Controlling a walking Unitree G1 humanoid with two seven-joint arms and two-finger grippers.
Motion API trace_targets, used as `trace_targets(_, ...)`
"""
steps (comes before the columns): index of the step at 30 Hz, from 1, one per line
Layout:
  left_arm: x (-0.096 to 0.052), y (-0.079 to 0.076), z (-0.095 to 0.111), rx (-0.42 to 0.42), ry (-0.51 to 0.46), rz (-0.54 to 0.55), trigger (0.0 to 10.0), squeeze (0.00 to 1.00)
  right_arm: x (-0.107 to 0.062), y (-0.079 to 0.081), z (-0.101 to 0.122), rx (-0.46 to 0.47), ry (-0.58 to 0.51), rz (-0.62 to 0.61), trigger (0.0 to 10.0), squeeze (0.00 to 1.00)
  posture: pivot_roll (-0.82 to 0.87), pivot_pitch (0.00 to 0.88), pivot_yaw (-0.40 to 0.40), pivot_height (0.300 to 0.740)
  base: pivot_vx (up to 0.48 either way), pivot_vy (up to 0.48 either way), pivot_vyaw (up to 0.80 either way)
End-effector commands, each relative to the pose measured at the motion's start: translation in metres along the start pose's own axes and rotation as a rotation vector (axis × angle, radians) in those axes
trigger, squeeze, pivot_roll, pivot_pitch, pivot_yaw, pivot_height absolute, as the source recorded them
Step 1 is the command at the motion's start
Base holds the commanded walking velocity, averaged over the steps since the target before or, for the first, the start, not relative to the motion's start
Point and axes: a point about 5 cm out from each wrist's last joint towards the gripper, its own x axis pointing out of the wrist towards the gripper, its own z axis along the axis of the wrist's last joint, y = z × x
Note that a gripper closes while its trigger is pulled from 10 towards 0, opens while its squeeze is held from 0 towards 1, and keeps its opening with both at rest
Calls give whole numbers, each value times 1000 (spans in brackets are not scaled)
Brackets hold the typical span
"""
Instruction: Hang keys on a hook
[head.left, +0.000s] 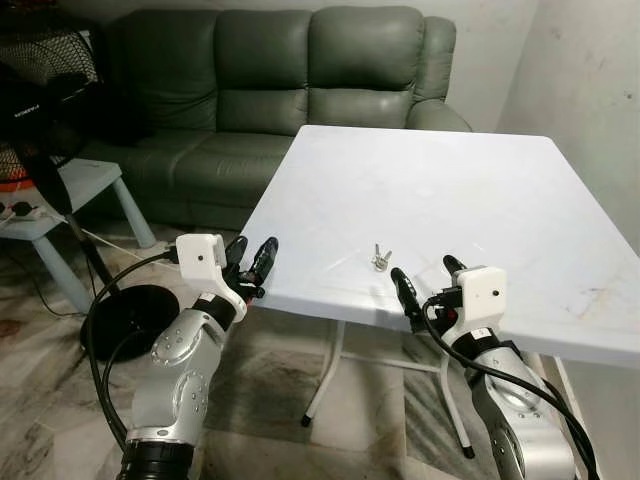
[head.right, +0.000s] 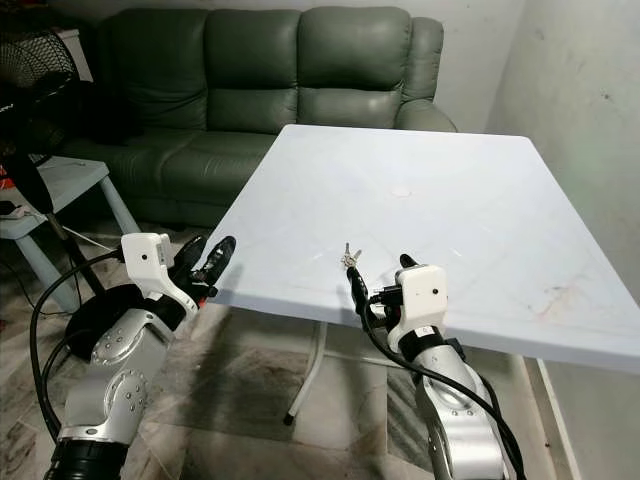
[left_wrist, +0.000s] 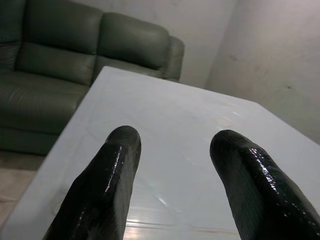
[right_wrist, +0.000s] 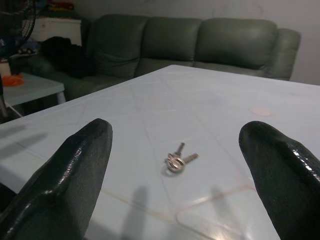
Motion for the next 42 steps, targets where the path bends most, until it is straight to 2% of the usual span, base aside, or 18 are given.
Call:
trace_targets(1, 0, 2, 1, 6, 5, 6, 10000, 0, 2, 1, 3, 3, -13, 6, 10000, 0, 101, 0, 51, 740, 274, 0, 0)
trace_targets(29, 1, 3, 1, 7, 1, 5, 10000, 0, 3, 1, 2, -1, -11, 11, 10000, 0, 103, 0, 49, 740, 272, 0, 0)
trace_targets(33, 2, 3, 0, 14, 13, 30, 10000, 0, 4, 0, 2, -6, -7, 5, 10000, 0, 103, 0, 47, 740, 0, 0, 0)
trace_targets(35, 1, 0, 1, 11, -12, 9, 10000, 0, 4, 0, 1, -1, 0, 4, 10000, 0, 104, 0, 47, 740, 0, 0, 0)
trace_targets(42, 0, -2, -2, 26, -2, 3, 10000, 0, 7, -3, -2, -22, 36, 5, 10000, 0, 101, 0, 52, 740, 0, 0, 0)
